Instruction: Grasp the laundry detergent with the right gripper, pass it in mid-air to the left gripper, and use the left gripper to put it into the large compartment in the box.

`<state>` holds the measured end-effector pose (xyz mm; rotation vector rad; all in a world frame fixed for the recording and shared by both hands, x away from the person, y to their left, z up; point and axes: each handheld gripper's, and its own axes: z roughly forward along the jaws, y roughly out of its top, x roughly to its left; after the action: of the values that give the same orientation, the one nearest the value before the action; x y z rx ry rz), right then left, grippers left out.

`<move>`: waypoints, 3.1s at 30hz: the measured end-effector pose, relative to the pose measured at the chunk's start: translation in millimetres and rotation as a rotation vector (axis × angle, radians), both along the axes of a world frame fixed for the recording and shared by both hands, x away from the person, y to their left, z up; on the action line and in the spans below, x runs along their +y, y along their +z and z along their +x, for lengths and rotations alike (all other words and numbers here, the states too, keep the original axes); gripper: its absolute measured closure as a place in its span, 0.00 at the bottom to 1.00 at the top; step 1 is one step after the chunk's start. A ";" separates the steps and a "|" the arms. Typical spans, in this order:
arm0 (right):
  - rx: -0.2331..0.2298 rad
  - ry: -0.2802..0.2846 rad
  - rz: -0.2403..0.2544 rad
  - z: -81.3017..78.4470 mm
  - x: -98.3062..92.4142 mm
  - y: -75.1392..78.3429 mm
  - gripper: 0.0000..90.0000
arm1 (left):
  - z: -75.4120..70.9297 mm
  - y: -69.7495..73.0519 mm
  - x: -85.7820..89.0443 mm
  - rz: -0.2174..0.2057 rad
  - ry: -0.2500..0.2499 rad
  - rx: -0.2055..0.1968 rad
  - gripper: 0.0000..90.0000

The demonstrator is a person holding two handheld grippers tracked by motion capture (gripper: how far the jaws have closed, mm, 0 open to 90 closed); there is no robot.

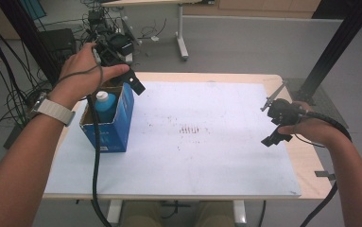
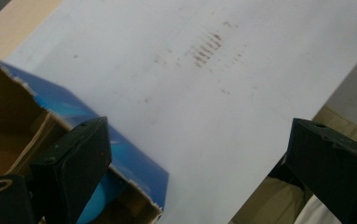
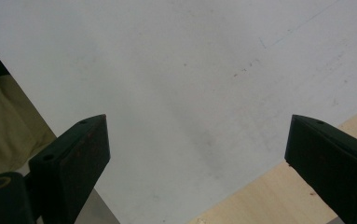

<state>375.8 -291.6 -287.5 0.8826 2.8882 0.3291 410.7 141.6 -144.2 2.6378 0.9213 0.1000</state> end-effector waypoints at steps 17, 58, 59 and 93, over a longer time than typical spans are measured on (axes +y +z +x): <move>-0.003 0.010 0.005 0.6 2.2 2.1 0.07 | -2.5 -22.7 -42.6 0.001 -0.210 0.010 0.09; -0.001 0.005 0.013 -1.5 2.8 2.6 0.07 | -21.1 -62.4 -92.6 0.132 -0.439 -0.008 0.09; -0.001 0.007 0.014 -1.3 2.7 2.6 0.07 | -21.1 -63.8 -92.8 0.134 -0.441 -0.002 0.09; -0.003 0.002 0.022 -2.0 -0.9 -1.4 0.07 | -17.9 -76.3 -92.5 0.130 -0.422 0.007 0.10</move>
<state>373.8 -292.4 -288.9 0.8823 2.8885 0.3633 392.9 49.2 -220.5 2.8908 0.3531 0.0470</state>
